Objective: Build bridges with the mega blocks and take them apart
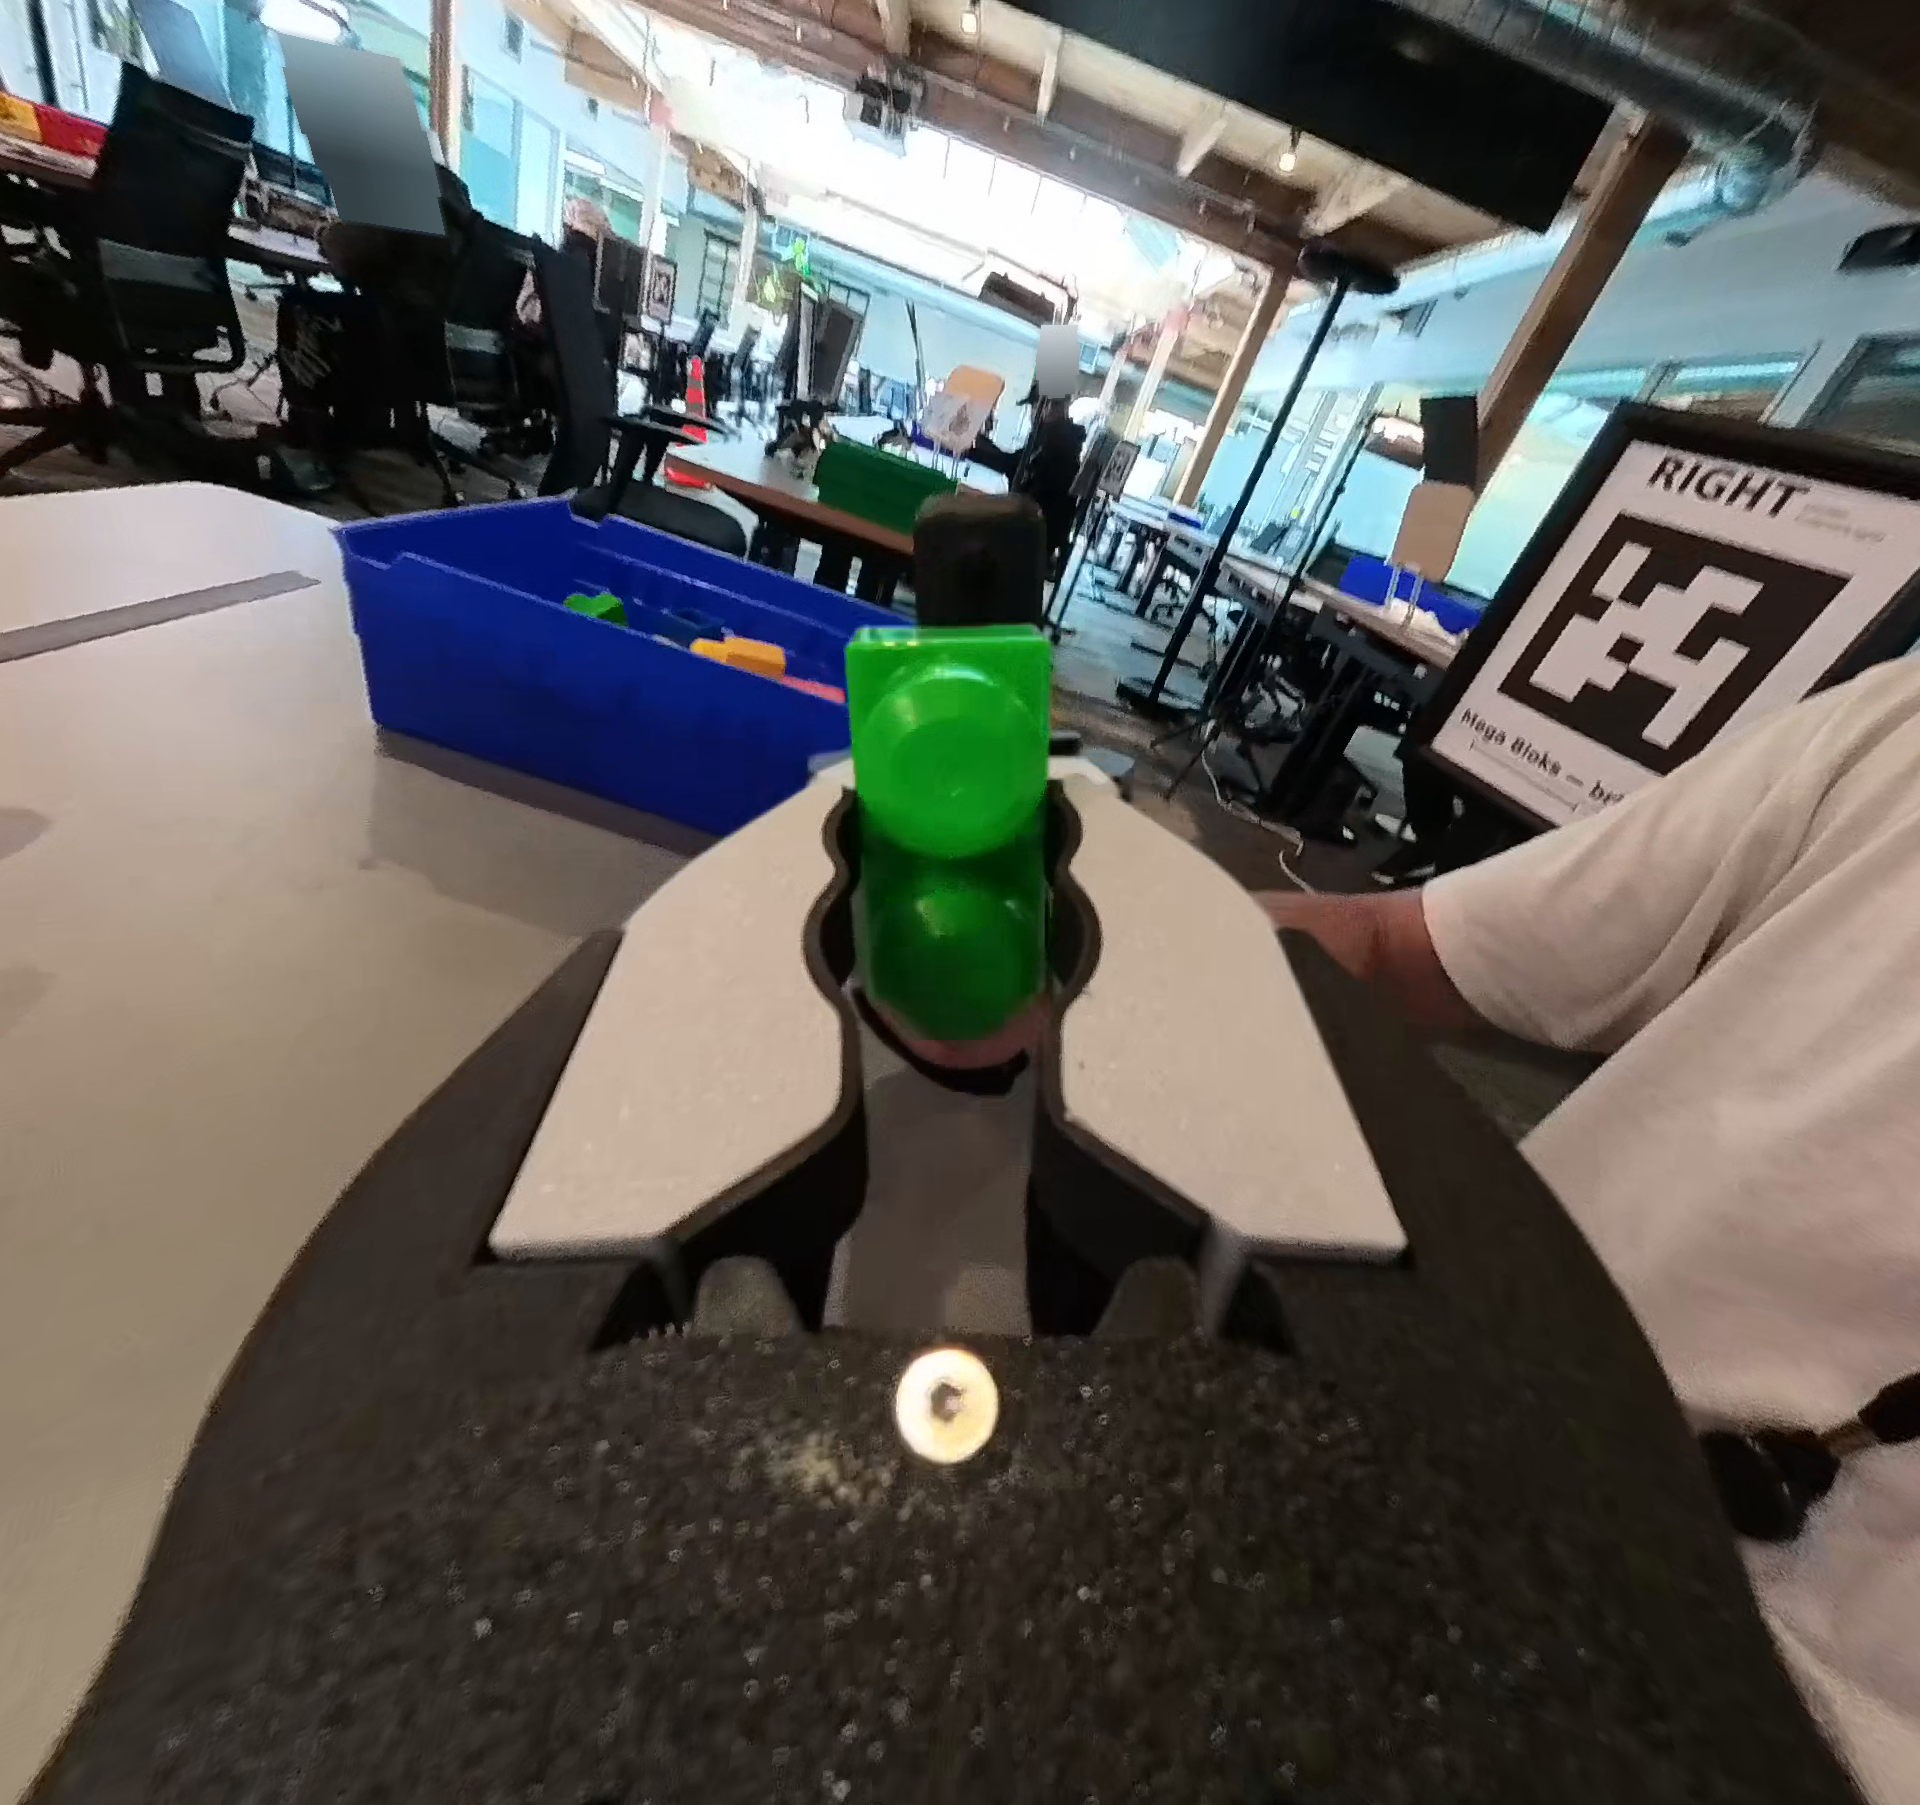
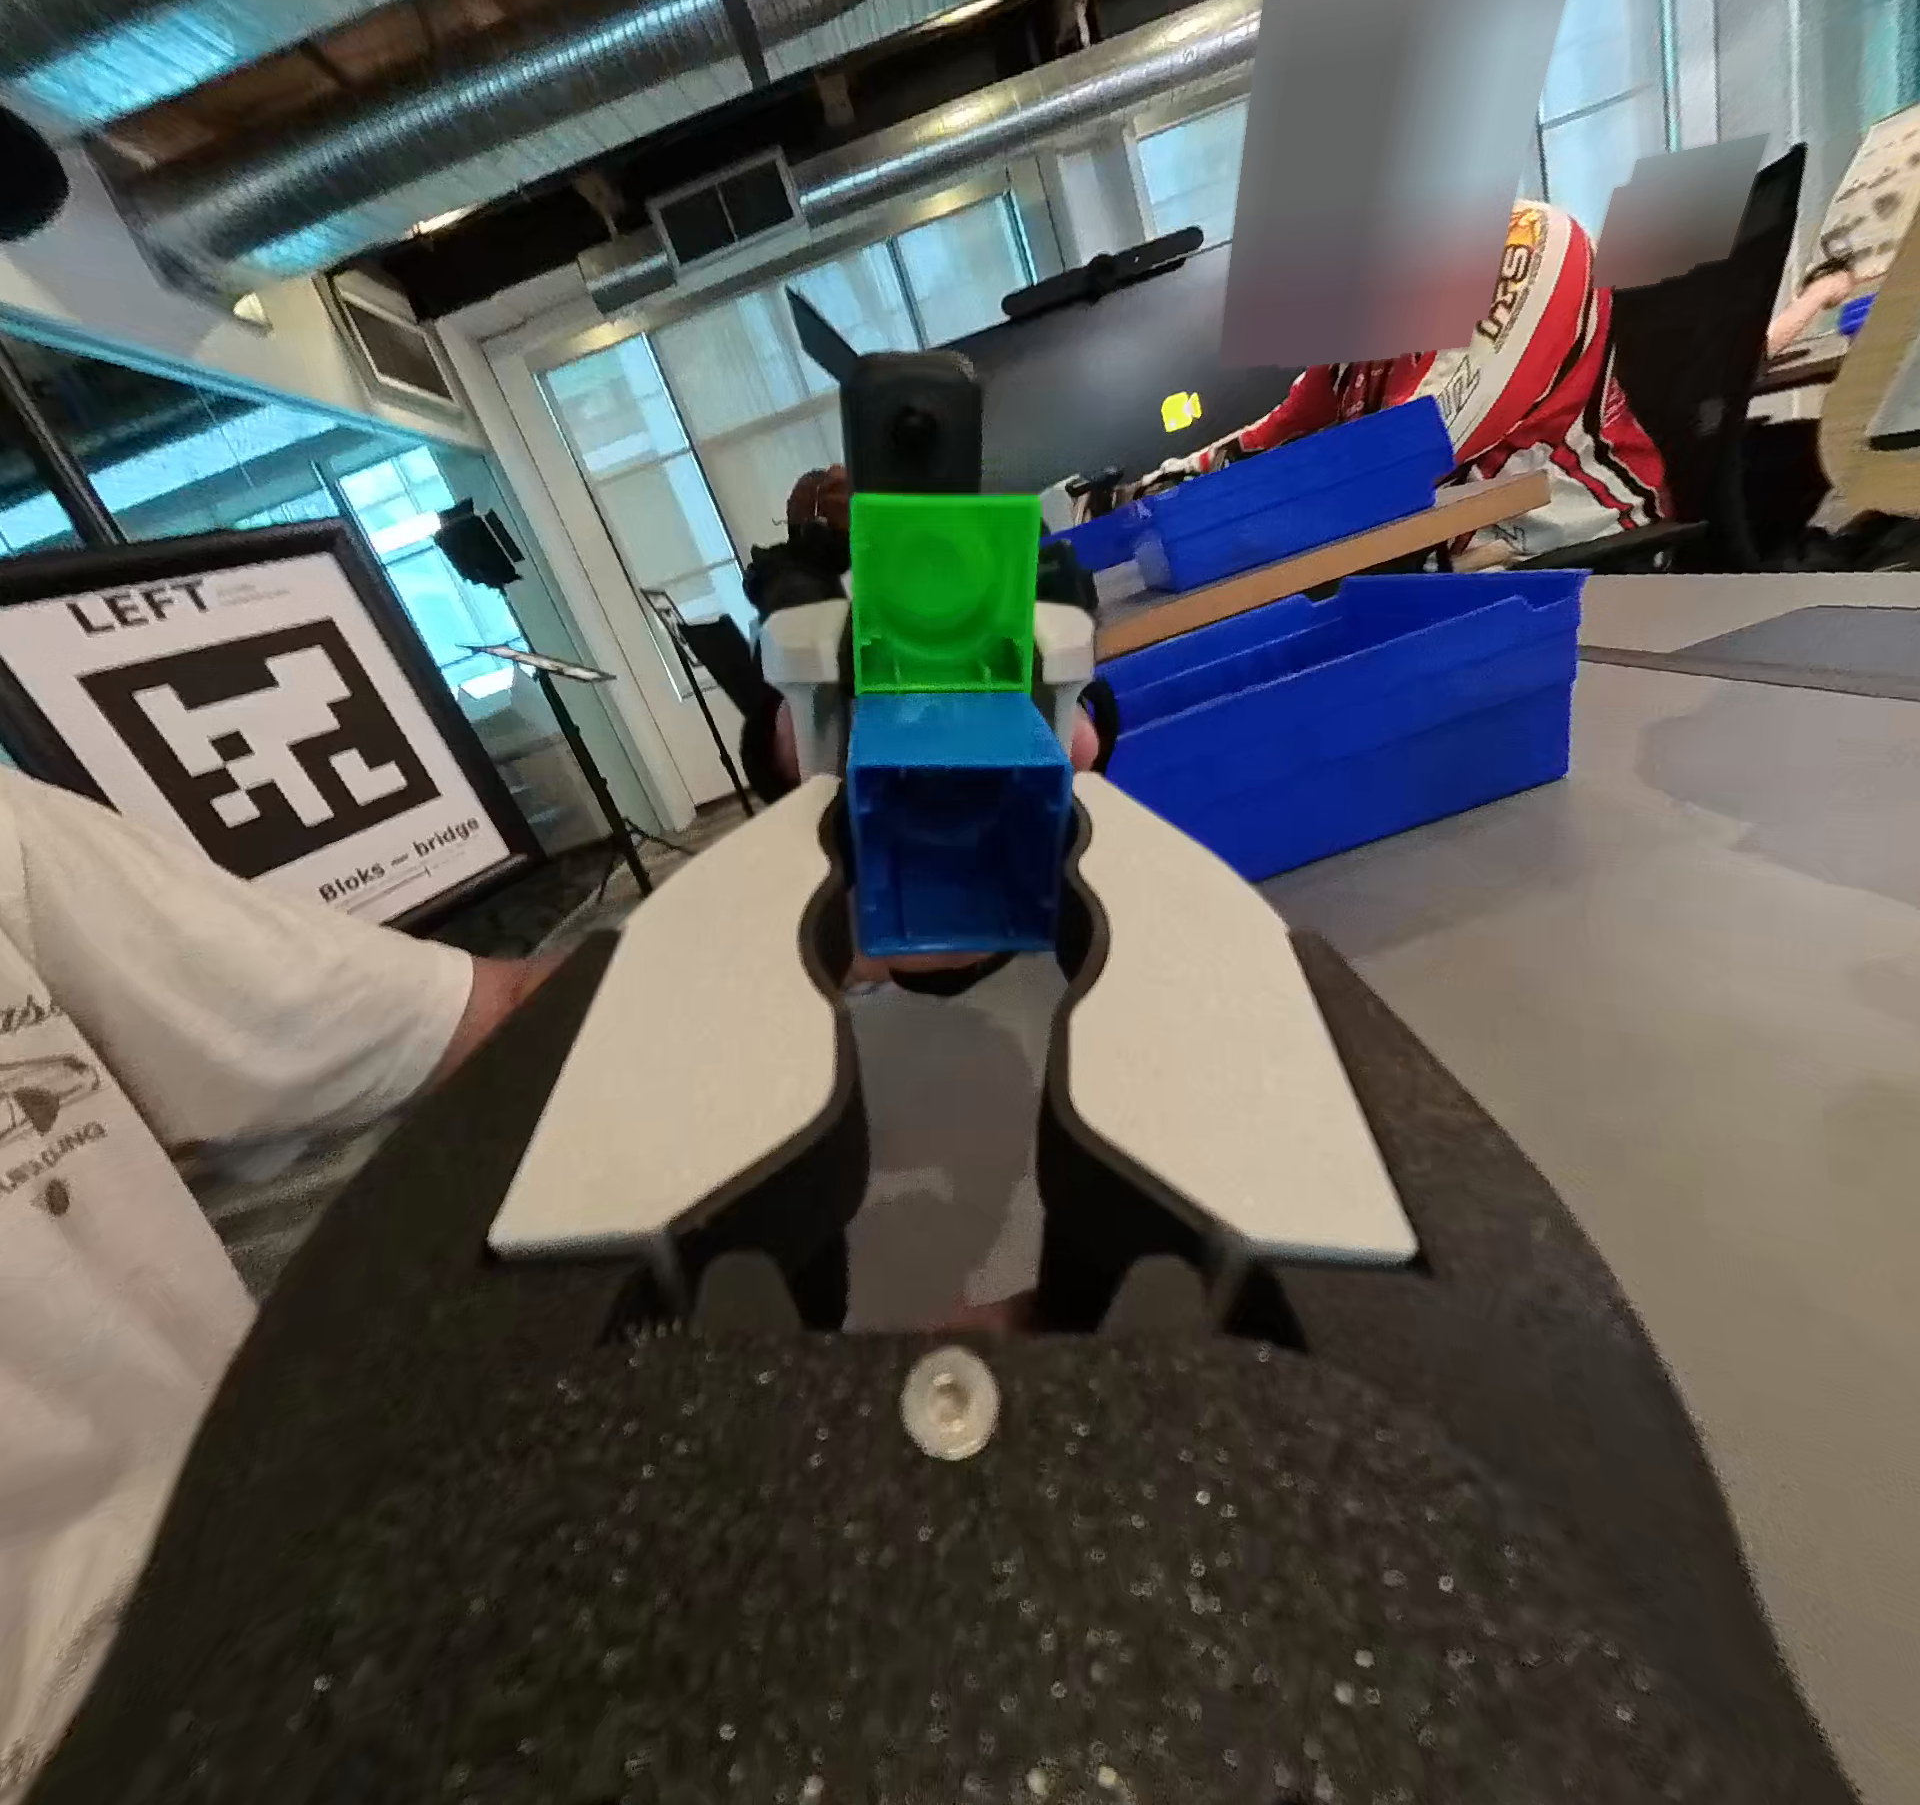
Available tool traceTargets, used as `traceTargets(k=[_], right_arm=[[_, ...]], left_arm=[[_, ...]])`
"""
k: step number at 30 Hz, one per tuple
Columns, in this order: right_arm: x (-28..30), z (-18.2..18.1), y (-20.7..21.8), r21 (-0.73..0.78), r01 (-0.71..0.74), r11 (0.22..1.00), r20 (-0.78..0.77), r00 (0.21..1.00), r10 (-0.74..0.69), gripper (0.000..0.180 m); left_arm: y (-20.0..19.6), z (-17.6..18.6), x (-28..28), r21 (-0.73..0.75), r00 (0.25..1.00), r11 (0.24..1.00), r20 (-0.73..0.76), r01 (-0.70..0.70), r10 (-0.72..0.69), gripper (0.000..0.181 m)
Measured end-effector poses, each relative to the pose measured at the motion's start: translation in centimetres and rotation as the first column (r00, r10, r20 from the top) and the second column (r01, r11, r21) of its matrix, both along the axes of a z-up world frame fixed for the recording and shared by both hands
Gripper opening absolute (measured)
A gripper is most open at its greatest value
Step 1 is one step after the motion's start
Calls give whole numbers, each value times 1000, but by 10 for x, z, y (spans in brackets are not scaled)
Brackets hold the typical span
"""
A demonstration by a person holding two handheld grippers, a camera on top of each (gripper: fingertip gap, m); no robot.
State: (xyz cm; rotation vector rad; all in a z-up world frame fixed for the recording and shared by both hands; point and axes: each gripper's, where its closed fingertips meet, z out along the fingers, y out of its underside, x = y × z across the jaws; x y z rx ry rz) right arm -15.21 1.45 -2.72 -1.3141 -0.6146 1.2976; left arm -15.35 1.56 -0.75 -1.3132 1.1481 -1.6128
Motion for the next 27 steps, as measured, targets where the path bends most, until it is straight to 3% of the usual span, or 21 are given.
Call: traceTargets(k=[10, 14, 16, 17, 23, 27], right_arm=[[6, -15, -26, 86, -57, 995, 215, 976, 37, 35], [14, -6, -30, 112, -48, 993, 246, 969, 19, 35], [39, 15, -25, 130, 14, 991, 161, 986, -35, 35], [61, 30, -24, 132, 40, 990, 97, 994, -53, 35], [137, 67, -24, 211, 236, 949, 95, 961, -260, 36], [164, 53, -5, 165, 400, 902, 206, 880, -428, 36]], left_arm=[[-29, -37, -8, 118, 977, 989, -202, 90, -65, 32], [-31, -38, -6, 153, 971, 983, -228, 101, -64, 32], [-24, -38, -14, 161, 971, 983, -235, 84, -44, 32], [-17, -38, -21, 158, 973, 985, -231, 62, -24, 32], [31, -50, -47, 130, 962, 974, -179, -185, 207, 32], [75, -65, -54, 146, 834, 847, -155, -511, 530, 33]])
